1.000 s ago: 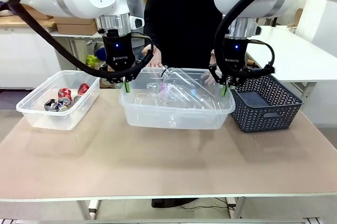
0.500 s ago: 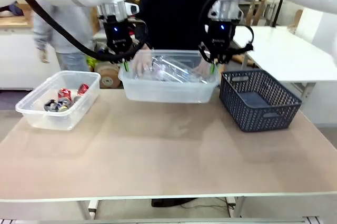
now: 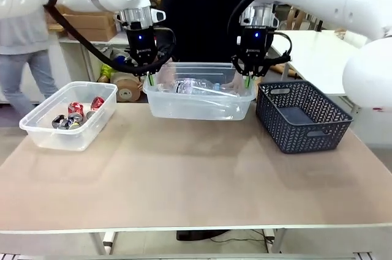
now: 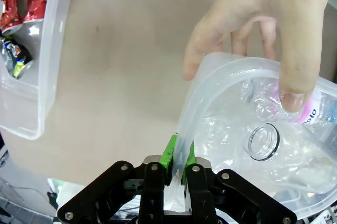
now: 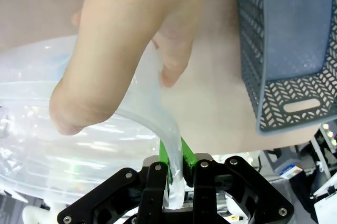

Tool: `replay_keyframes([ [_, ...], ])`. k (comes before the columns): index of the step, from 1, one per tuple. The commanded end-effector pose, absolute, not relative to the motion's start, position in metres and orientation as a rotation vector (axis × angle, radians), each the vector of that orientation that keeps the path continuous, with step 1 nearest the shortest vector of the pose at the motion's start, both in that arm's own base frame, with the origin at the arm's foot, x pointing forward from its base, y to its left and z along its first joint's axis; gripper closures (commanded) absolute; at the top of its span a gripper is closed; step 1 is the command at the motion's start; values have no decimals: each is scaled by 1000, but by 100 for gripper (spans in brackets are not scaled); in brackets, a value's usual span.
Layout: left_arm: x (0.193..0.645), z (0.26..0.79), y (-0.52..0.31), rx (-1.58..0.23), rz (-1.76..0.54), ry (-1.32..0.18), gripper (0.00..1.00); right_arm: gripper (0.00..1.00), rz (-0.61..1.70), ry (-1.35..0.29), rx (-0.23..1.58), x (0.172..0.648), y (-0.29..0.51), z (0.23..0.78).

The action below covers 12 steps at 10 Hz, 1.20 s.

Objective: Sort the waste into each basket.
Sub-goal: Offer the picked Organizing box to the human, then release the Organizing box you were holding.

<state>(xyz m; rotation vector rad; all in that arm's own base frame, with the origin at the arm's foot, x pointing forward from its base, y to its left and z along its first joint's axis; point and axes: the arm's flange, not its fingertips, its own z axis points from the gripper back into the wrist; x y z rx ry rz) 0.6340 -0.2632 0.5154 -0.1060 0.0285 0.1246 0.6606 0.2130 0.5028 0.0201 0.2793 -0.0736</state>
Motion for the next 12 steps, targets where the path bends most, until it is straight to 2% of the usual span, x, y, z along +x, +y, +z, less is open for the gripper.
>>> replay_keyframes([
  [1, 633, 523, -261, -113, 130, 9, 94, 95, -69, 266, 20, 655, 215, 508],
  [6, 633, 523, -261, -113, 130, 9, 94, 95, -69, 266, 20, 655, 215, 508],
  [7, 634, 516, -262, -106, 124, 27, 87, 83, -73, 275, 22, 660, 214, 505],
  [8, 631, 517, -266, -117, 85, 8, 37, 39, -82, 227, 33, 648, 206, 507],
  [9, 627, 520, -268, -111, 72, -8, 29, 27, -88, 177, 49, 638, 203, 510],
  [10, 621, 524, -270, -108, 67, -24, 0, 0, -63, 139, 67, 630, 202, 513],
  [12, 614, 531, -269, -116, 64, -60, 0, 0, -45, 86, 74, 624, 202, 516],
])
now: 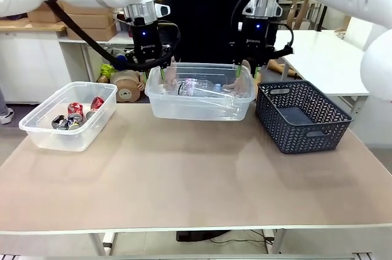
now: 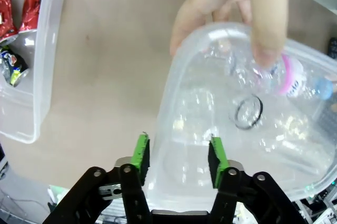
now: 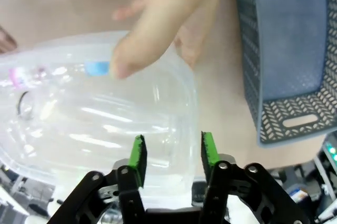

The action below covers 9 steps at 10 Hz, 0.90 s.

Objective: Sort the waste into each basket.
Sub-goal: Release the Organizing box you were holding.

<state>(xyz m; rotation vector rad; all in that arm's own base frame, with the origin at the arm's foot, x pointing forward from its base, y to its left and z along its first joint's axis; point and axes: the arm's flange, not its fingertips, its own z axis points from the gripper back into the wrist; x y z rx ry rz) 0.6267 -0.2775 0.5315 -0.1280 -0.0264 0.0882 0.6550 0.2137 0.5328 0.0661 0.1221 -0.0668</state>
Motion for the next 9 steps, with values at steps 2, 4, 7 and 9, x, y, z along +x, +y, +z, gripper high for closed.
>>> replay_keyframes([
  [2, 612, 535, -271, -128, 62, -74, 0, 0, -33, 31, 93, 621, 201, 520],
  [4, 611, 536, -271, -132, 47, -72, 0, 0, -36, 6, 109, 616, 197, 521],
  [7, 613, 535, -273, -138, 1, -54, 0, 0, -53, 17, 113, 613, 194, 521],
  [9, 618, 535, -277, -135, 65, -59, 0, 0, -55, 19, 90, 629, 202, 527],
])
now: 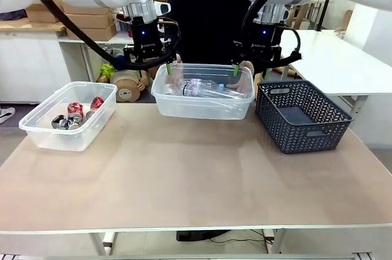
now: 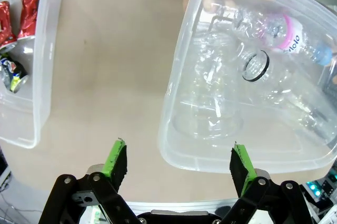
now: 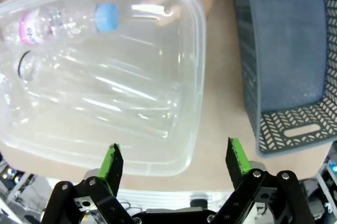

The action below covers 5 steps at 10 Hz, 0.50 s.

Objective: Sort the waste into each basket.
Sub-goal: Release the Organizing box you were holding.

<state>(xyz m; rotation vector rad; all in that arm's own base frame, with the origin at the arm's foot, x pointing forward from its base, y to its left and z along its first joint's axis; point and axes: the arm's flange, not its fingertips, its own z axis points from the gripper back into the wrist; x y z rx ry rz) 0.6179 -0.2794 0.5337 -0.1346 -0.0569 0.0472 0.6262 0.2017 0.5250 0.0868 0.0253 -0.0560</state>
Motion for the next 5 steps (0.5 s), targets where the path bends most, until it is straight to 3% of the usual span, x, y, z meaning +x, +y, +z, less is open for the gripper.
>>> replay_keyframes([
  [1, 618, 535, -277, -135, 65, -59, 0, 0, -55, 19, 90, 629, 202, 527],
  [5, 618, 535, -277, -135, 65, -59, 0, 0, -55, 19, 90, 629, 202, 527],
])
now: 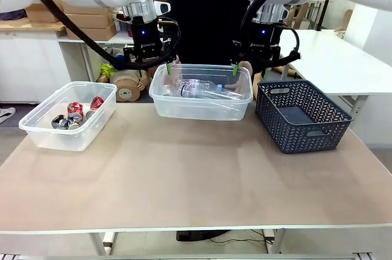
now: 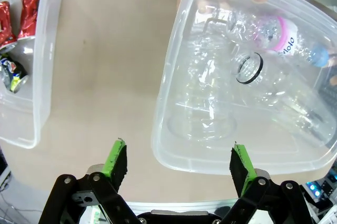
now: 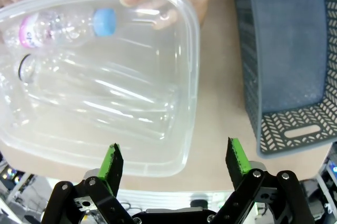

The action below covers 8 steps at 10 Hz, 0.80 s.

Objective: Sort the waste into each basket.
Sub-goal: Release the Organizing box you were holding.

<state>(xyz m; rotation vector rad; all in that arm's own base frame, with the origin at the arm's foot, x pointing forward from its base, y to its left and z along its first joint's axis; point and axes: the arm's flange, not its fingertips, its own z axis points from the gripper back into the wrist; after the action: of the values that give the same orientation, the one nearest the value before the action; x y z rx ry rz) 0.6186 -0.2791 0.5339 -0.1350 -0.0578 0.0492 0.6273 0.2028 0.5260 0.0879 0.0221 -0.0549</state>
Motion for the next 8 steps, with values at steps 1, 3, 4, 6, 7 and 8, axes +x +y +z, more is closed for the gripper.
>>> replay_keyframes([
  [1, 618, 535, -277, -135, 65, -59, 0, 0, -55, 19, 90, 629, 202, 527],
  [3, 599, 554, -271, -236, -89, -33, 0, 0, -55, 22, 88, 627, 203, 526],
  [4, 577, 574, -249, -393, -162, -6, 0, 0, 37, 87, 321, 585, 168, 547],
  [6, 537, 594, -195, -727, -336, 102, 0, 0, 58, 111, 683, 510, 103, 573],
  [7, 520, 592, -170, -852, -340, 101, 0, 0, -62, 61, 859, 475, 77, 582],
  [8, 506, 584, -151, -997, -367, 89, 0, 0, -79, 53, 983, 449, 57, 587],
])
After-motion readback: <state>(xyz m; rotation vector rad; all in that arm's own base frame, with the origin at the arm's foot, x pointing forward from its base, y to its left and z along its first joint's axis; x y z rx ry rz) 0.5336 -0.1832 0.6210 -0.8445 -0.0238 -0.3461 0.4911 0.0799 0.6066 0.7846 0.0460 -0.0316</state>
